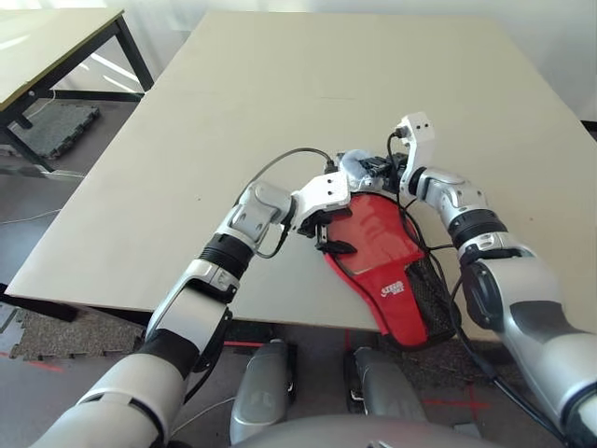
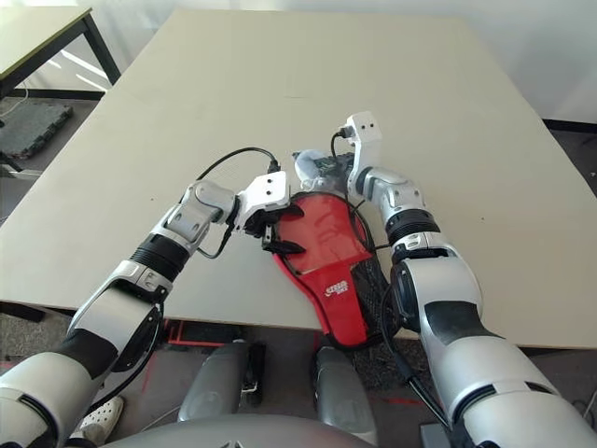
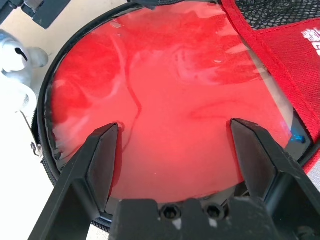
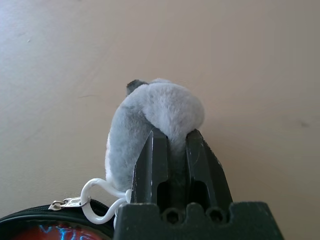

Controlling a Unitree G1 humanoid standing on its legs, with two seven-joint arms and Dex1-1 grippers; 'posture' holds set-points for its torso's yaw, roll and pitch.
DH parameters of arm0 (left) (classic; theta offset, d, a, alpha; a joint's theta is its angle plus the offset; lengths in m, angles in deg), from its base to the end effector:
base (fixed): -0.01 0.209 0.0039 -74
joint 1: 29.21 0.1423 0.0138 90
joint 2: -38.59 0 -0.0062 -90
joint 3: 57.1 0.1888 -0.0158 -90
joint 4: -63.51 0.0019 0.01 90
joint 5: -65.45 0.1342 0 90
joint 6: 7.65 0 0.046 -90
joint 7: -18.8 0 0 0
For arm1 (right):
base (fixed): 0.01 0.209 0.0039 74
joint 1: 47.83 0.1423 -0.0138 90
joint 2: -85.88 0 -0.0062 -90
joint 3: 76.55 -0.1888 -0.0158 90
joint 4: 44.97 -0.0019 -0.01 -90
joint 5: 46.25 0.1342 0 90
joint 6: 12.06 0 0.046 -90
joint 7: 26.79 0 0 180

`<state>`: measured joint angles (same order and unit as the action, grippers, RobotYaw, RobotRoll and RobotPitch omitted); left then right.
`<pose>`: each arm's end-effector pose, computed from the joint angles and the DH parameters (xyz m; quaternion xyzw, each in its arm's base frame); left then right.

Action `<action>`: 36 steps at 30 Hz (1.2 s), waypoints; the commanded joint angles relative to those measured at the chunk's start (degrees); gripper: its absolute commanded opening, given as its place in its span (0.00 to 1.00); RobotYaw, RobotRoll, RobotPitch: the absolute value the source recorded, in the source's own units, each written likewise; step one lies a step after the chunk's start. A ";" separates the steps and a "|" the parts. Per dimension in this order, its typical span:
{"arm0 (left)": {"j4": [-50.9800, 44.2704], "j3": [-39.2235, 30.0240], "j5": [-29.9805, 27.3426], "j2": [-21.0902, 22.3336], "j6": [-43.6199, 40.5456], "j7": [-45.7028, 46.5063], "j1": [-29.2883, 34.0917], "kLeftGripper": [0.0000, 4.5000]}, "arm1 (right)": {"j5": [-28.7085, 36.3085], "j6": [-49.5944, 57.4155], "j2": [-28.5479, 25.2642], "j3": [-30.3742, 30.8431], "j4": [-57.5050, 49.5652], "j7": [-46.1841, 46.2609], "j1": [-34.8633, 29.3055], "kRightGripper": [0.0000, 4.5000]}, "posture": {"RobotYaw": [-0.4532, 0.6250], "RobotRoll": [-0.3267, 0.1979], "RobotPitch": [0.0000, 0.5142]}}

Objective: Store the ping-pong paddle in its case and zip it.

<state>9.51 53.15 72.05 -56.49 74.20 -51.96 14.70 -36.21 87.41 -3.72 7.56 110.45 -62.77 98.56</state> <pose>0.3312 0.1007 0.1168 0.2393 0.1534 -0.6695 0.6862 0.3558 -0.1881 0.1123 0.0456 0.1469 0.2675 0.9512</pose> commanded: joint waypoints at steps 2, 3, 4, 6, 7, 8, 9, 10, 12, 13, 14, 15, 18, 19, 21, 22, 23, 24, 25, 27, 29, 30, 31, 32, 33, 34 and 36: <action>0.60 3.54 1.30 0.04 -1.58 -0.54 2.92 1.00 | -0.58 -2.72 -3.44 -2.31 2.91 3.92 1.16 0.01 | 0.52 0.62 0.25; 0.56 3.75 1.43 0.12 -1.44 -0.56 2.99 1.00 | -0.62 -3.07 -3.86 -2.44 3.36 4.28 1.27 0.01 | 0.52 0.62 0.25; 0.48 3.80 1.34 0.09 -1.56 -0.47 3.08 1.00 | -0.61 -3.37 -4.37 -2.66 3.81 4.40 1.32 0.01 | 0.51 0.62 0.25; 0.21 3.89 1.16 0.06 -1.80 -0.44 3.25 1.00 | -0.30 -3.46 -5.08 -3.38 4.45 4.12 1.28 0.01 | 0.51 0.62 0.26; -0.01 4.05 1.09 0.02 -1.94 -0.53 3.37 1.00 | -0.15 -3.56 -5.45 -3.80 4.72 4.71 1.14 0.01 | 0.51 0.62 0.26; -0.25 4.22 1.05 -0.01 -2.03 -0.63 3.51 1.00 | -0.08 -3.81 -5.78 -4.12 4.94 5.49 0.98 0.01 | 0.51 0.62 0.27; -0.40 4.38 1.03 -0.07 -2.11 -0.71 3.63 1.00 | -0.12 -4.20 -6.13 -4.38 5.11 6.18 0.78 0.01 | 0.51 0.62 0.27; -0.48 4.50 1.02 -0.12 -2.14 -0.74 3.71 1.00 | -0.20 -4.44 -6.42 -4.56 5.22 6.52 0.61 0.01 | 0.51 0.62 0.27; -0.55 4.65 1.00 -0.19 -2.17 -0.75 3.79 1.00 | -0.32 -4.72 -6.94 -5.04 5.33 6.71 0.33 0.01 | 0.50 0.62 0.27; -0.57 4.73 0.97 -0.25 -2.20 -0.73 3.80 1.00 | -0.36 -4.78 -7.41 -5.22 5.28 6.69 0.07 0.01 | 0.50 0.62 0.27; -0.58 4.81 0.94 -0.31 -2.21 -0.71 3.78 1.00 | -0.33 -4.83 -7.89 -5.40 5.21 6.72 -0.19 0.01 | 0.50 0.62 0.27; -0.53 4.85 0.90 -0.37 -2.22 -0.68 3.74 1.00 | -0.24 -4.82 -8.34 -5.55 5.13 6.68 -0.44 0.01 | 0.50 0.62 0.27; -0.23 4.85 0.88 -0.53 -2.20 -0.56 3.53 1.00 | -0.16 -4.65 -10.15 -5.64 4.71 5.84 -1.82 0.01 | 0.50 0.62 0.27; -0.15 4.83 0.88 -0.54 -2.19 -0.55 3.48 1.00 | -0.15 -4.48 -10.70 -5.61 4.48 5.36 -2.33 0.01 | 0.50 0.62 0.27; 0.09 4.81 0.91 -0.51 -2.07 -0.55 3.36 1.00 | -0.04 -4.20 -11.79 -5.63 3.87 4.31 -3.45 0.01 | 0.50 0.62 0.27; 0.19 4.80 0.92 -0.40 -1.98 -0.59 3.31 1.00 | 0.03 -3.78 -12.49 -5.58 3.31 3.38 -4.28 0.01 | 0.50 0.62 0.27; 0.41 4.80 0.94 -0.29 -1.82 -0.62 3.21 1.00 | 0.07 -3.34 -13.07 -5.49 2.78 2.47 -5.03 0.01 | 0.50 0.62 0.27; 0.55 4.83 0.95 -0.16 -1.69 -0.65 3.16 1.00 | 0.11 -2.91 -13.58 -5.33 2.17 1.58 -5.79 0.01 | 0.50 0.62 0.27; 0.73 4.85 0.95 -0.04 -1.56 -0.67 3.07 1.00 | 0.14 -2.53 -13.99 -5.16 1.54 0.77 -6.52 0.01 | 0.49 0.62 0.26; 1.30 4.86 0.99 0.23 -1.18 -0.74 2.79 1.00 | 0.17 -1.45 -15.26 -4.72 -0.73 -1.43 -9.02 0.01 | 0.49 0.62 0.26; 1.94 4.92 1.05 0.41 -0.73 -0.71 2.47 1.00 | 0.09 -0.61 -16.29 -4.48 -2.94 -2.36 -11.29 0.01 | 0.48 0.62 0.26; 2.19 4.96 1.07 0.44 -0.56 -0.69 2.33 1.00 | 0.03 -0.04 -16.84 -4.37 -4.03 -2.71 -12.38 0.01 | 0.48 0.62 0.26; 2.60 4.96 1.09 0.41 -0.35 -0.64 2.09 1.00 | 0.41 1.28 -17.82 -4.38 -5.61 -4.40 -13.90 0.01 | 0.48 0.62 0.27; 3.04 4.97 1.10 0.37 -0.12 -0.57 1.83 1.00 | 0.70 2.61 -18.77 -4.23 -7.43 -6.17 -15.44 0.01 | 0.47 0.62 0.27; 3.45 4.99 1.07 0.33 0.10 -0.51 1.60 1.00 | 0.94 4.00 -19.55 -3.98 -9.30 -7.83 -16.82 0.01 | 0.47 0.62 0.27; 3.93 5.01 1.03 0.28 0.36 -0.47 1.34 1.00 | 1.21 5.25 -20.16 -3.68 -11.21 -9.32 -18.07 0.01 | 0.46 0.62 0.27; 4.76 5.08 1.03 0.12 0.90 -0.39 0.95 1.00 | 1.79 7.87 -21.15 -3.06 -15.56 -11.83 -20.75 0.01 | 0.46 0.62 0.27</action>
<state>10.55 56.03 70.95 -57.33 75.80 -52.46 14.24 -33.46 91.34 -22.40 3.79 95.31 -73.32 81.33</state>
